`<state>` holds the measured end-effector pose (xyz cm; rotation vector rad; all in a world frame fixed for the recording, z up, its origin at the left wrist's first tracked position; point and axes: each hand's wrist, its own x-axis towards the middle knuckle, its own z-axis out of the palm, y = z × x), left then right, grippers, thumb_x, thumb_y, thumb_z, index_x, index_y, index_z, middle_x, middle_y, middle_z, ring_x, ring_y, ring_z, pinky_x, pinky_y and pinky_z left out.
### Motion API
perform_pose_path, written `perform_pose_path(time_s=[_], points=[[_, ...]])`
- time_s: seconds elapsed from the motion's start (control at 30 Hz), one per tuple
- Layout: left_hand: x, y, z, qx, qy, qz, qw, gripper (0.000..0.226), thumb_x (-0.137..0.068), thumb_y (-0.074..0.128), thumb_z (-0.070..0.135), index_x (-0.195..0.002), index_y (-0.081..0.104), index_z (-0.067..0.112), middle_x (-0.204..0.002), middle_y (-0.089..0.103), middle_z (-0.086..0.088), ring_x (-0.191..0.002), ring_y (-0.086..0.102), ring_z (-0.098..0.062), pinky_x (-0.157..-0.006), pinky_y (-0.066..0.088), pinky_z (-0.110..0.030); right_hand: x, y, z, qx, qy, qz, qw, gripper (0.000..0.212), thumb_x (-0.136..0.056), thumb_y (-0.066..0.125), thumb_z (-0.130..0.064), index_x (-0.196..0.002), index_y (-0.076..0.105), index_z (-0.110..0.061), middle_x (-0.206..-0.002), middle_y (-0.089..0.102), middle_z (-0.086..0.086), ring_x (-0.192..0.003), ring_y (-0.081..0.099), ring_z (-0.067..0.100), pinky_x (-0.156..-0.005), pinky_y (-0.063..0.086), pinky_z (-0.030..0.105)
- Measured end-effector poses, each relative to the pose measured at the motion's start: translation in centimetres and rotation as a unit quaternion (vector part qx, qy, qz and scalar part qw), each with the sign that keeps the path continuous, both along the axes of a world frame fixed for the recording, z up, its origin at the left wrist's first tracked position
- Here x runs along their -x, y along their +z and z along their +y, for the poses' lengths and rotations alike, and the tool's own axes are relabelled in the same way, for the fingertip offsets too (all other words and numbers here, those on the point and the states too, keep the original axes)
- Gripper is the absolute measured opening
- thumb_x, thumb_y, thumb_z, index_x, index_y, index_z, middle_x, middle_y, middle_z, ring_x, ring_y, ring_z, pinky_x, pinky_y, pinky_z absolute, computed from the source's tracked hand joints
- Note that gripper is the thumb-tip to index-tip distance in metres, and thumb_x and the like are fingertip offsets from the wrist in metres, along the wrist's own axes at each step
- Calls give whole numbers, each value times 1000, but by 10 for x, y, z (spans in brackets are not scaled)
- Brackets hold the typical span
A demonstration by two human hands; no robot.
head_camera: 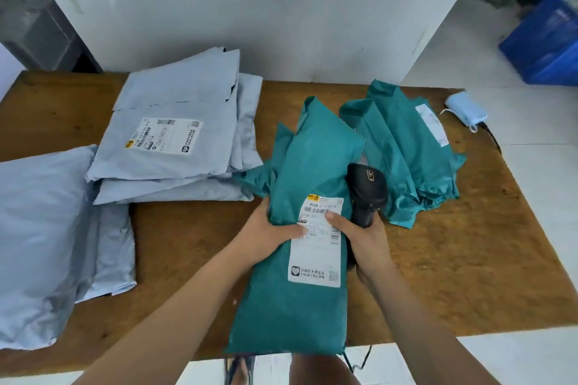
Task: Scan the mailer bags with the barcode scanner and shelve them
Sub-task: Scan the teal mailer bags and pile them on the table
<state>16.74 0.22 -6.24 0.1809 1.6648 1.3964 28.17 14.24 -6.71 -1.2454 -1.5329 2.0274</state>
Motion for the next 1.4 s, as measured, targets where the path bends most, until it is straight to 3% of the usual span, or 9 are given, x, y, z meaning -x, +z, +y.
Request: perform_pose_path(time_s=[0.2,0.37,0.67,0.93,1.07,1.17,1.23,1.33,1.4], points=[[34,23,78,-41,12,36,998,44,-79,66,-9,-113,51,15,-98,67,6,-76,68,0,-65,55,-14,48,23,74,-80,5,35,996,36,-73,79,1,-94,59,-21,-96,71,-7,-78,69,-1,-70,58,19],[60,38,116,-62,64,22,996,45,-81,67,-2,-124,54,4,-114,69,-13,-97,69,-27,-84,57,-35,83,30,103,-107,-12,58,992,40,-73,79,-2,-104,60,-17,-106,71,1,-96,70,15,-81,58,33],[131,19,123,38,128,139,981,59,-74,78,33,-123,55,11,-117,67,0,-103,66,-16,-92,52,-34,156,6,112,-157,49,-16,986,50,-68,78,-15,-113,56,-12,-107,69,4,-96,67,23,-85,55,40],[113,-47,136,373,-8,596,711,81,-81,70,15,-146,23,0,-140,34,-38,-123,46,-51,-97,45,-51,136,-25,96,-100,139,-152,974,17,-82,64,-13,-90,49,-15,-91,61,12,-53,55,25,-39,44,23],[110,-43,144,427,-53,562,706,68,-92,43,7,-152,10,10,-153,4,-34,-143,12,-46,-114,18,-57,98,9,99,-227,128,-130,957,22,-77,66,-21,-94,55,-15,-75,60,-1,-73,62,29,-66,57,43],[99,-24,158,342,-40,652,676,71,-71,55,-1,-140,39,3,-144,30,-36,-135,30,-50,-111,21,-58,66,36,111,-277,120,-150,941,18,-77,65,-23,-88,52,-18,-72,58,-2,-71,61,26,-67,55,44],[78,-16,175,206,-26,662,720,57,-63,49,-1,-119,56,1,-123,54,-28,-111,55,-46,-100,42,-45,46,43,125,-281,120,-194,932,19,-71,64,-25,-79,52,-12,-74,57,9,-68,58,29,-65,55,45],[39,-15,201,134,-12,272,953,24,-74,41,1,-90,59,5,-99,61,-23,-97,60,-36,-89,48,-42,30,37,143,-204,155,-255,932,16,-71,63,-21,-74,51,-12,-73,54,13,-57,60,30,-51,53,32],[16,-36,209,145,-8,60,988,18,-85,44,7,-69,48,15,-81,58,-16,-91,60,-33,-90,52,-49,24,28,144,-144,195,-274,931,11,-77,63,-12,-76,52,-8,-62,53,10,-42,54,21,-43,46,26]])
